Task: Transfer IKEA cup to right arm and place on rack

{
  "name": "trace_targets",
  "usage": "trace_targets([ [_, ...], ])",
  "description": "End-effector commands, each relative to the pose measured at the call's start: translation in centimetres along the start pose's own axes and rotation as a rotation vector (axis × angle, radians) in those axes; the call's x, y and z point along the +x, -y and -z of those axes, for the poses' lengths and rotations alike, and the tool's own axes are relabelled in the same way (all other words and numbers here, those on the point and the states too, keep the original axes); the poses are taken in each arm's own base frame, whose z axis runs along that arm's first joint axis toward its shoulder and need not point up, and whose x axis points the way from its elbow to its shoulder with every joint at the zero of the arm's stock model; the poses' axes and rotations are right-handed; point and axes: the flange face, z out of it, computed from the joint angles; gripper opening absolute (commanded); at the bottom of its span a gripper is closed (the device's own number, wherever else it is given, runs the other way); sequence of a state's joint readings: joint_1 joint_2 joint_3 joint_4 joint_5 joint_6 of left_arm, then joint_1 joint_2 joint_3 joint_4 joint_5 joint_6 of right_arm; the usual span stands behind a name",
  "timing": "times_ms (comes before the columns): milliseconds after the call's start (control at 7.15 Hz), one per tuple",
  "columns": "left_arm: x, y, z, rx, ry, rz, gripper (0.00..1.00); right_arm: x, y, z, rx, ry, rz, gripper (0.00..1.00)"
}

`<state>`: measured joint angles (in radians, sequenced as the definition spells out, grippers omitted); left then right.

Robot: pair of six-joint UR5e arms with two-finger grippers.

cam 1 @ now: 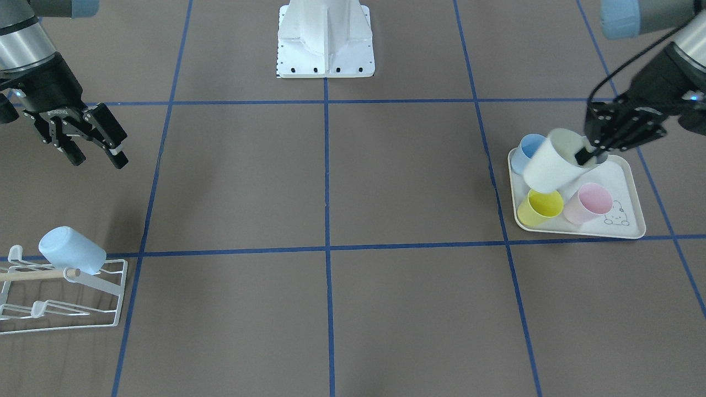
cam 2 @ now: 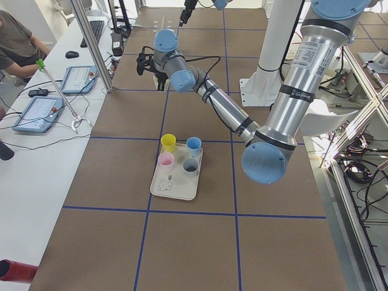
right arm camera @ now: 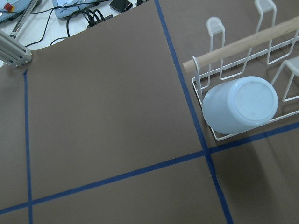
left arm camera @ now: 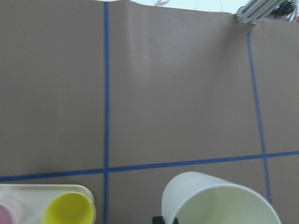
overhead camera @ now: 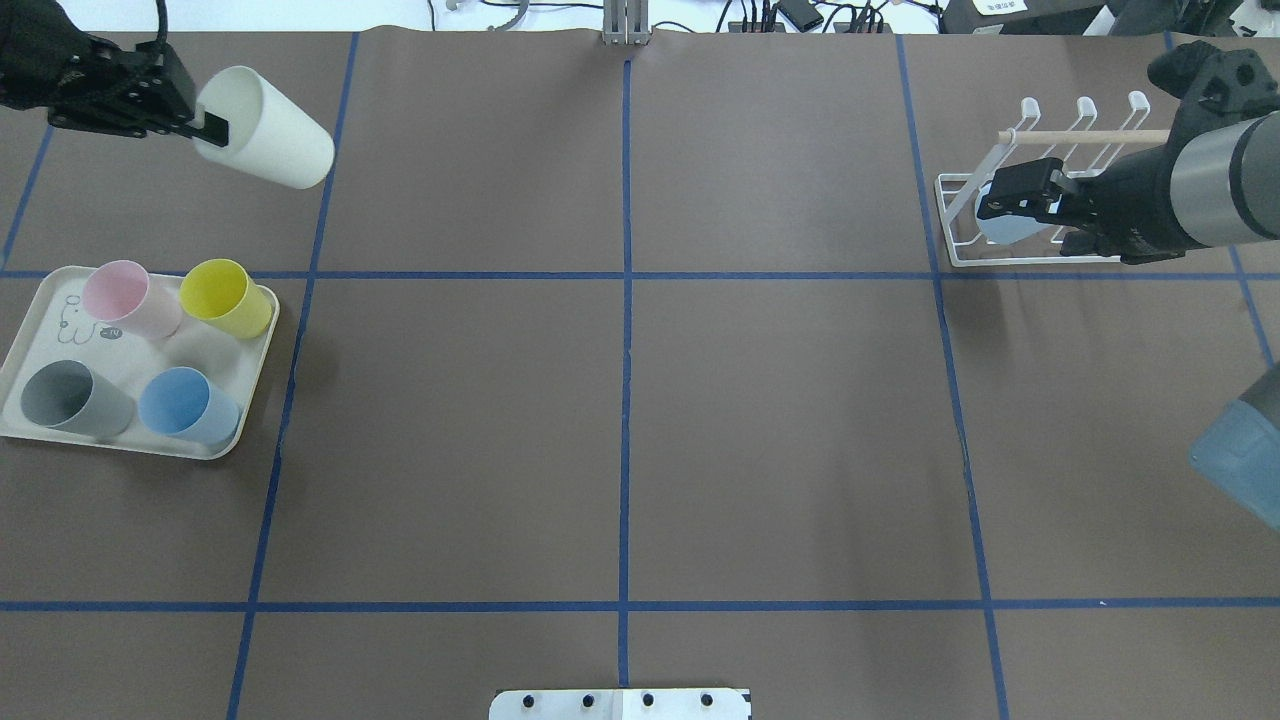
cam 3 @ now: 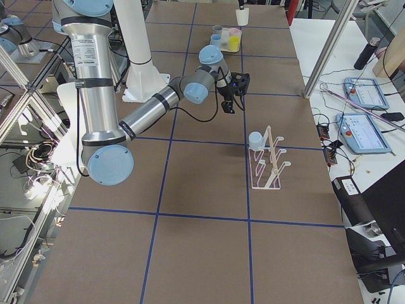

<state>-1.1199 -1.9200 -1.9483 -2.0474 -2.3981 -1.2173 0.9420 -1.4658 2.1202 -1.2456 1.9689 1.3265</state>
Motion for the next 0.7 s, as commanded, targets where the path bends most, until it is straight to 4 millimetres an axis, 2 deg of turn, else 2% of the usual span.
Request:
trace_targets([
  [0,3.7,-4.1,-1.2,-0.015,-0.342,0.153,0.00,-0.9,-0.5,1.7,-0.033,0.043,-0.006,1.00],
  [140,7.1,-5.8,-4.2,0.012,-0.509,0.256,0.00,-1.6,-0.8,2.2,-0.039,0.067,-0.052,1.00],
  [280,10.7,-9.3,-8.2,0.045,-0.659,0.381,0.00,-3.5,-0.6,2.9,-0.036,0.105,-0.133,1.00],
  [420,13.1,-12.7,-10.3,0.068,-0.775,0.430,0.00,-5.7,-0.5,3.7,-0.035,0.147,-0.189,1.00],
  [560,13.5,-14.4,-11.0,0.091,-0.894,0.480,0.00,-8.2,-0.4,4.6,-0.040,0.194,-0.263,1.00],
])
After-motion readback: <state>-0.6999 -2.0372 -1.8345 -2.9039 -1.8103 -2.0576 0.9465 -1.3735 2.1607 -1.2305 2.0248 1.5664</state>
